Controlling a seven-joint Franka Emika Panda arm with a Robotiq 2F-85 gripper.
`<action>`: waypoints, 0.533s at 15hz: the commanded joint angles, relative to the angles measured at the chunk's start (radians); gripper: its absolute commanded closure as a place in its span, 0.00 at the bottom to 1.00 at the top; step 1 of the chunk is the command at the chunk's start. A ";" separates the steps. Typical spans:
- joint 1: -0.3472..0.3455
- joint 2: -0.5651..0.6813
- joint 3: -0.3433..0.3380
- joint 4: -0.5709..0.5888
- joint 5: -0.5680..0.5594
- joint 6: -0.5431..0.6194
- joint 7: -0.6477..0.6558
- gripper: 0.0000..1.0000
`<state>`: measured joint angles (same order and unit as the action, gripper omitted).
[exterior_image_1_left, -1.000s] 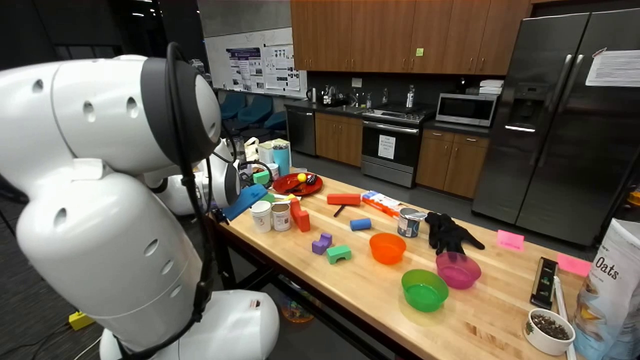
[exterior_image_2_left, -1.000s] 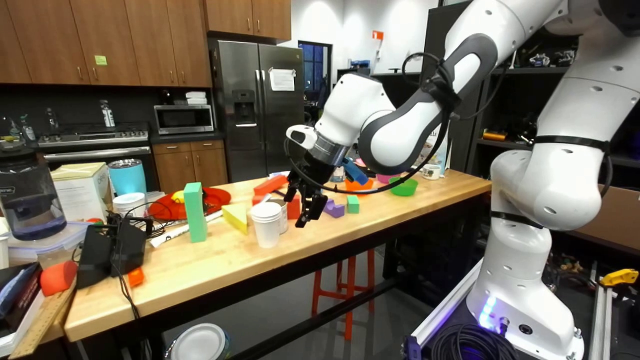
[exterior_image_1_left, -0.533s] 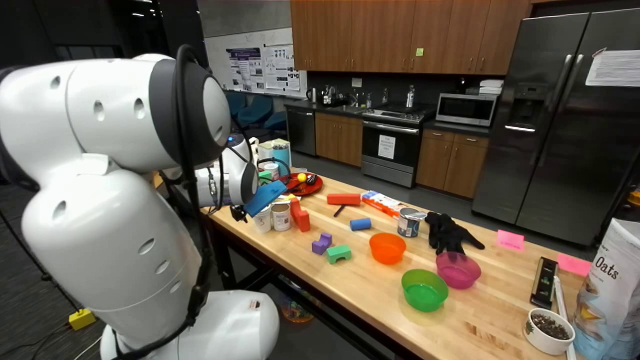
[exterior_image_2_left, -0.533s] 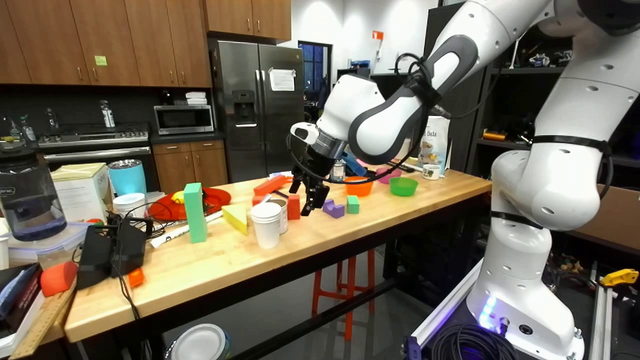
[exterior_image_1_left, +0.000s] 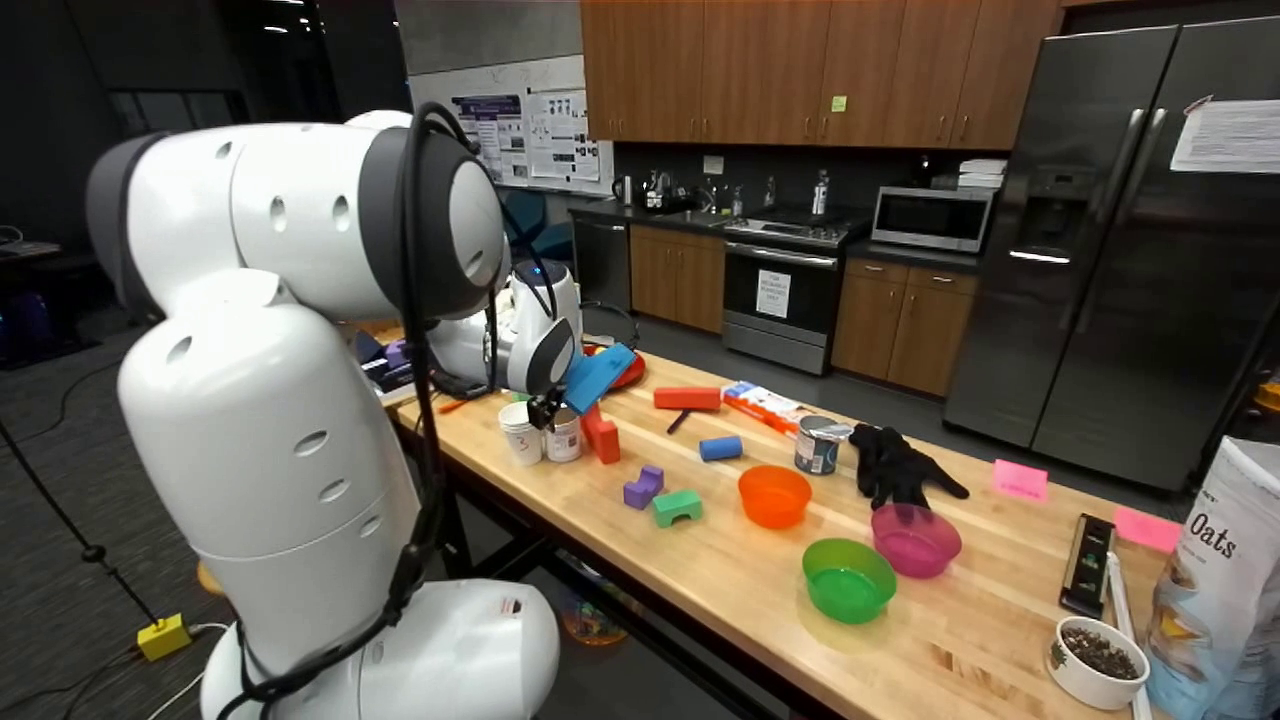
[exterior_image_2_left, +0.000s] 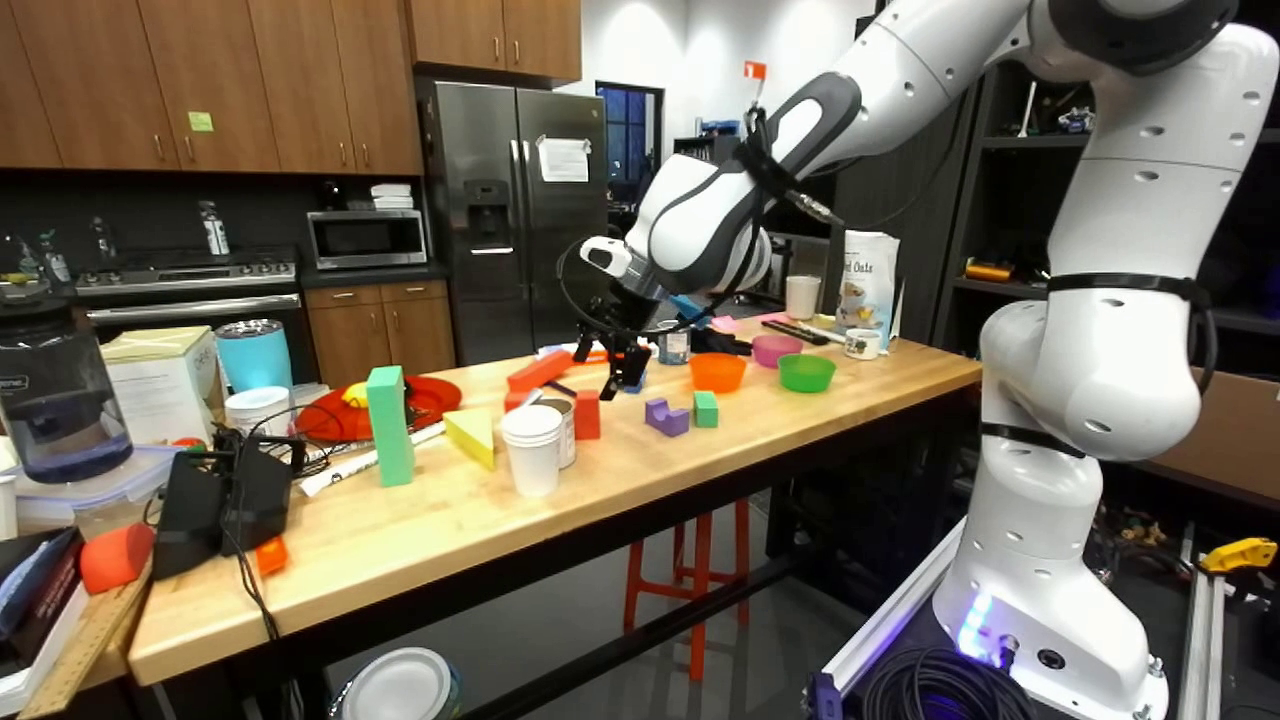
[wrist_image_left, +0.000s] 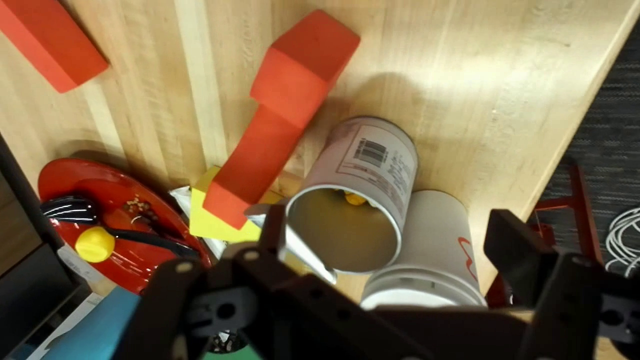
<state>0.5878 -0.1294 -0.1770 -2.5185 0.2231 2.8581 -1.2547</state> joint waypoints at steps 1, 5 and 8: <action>0.024 0.052 -0.044 0.080 0.087 -0.051 -0.183 0.00; 0.014 0.107 -0.049 0.137 0.137 -0.100 -0.369 0.00; 0.003 0.149 -0.045 0.171 0.163 -0.123 -0.477 0.00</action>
<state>0.5919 -0.0250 -0.2129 -2.3963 0.3487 2.7672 -1.6200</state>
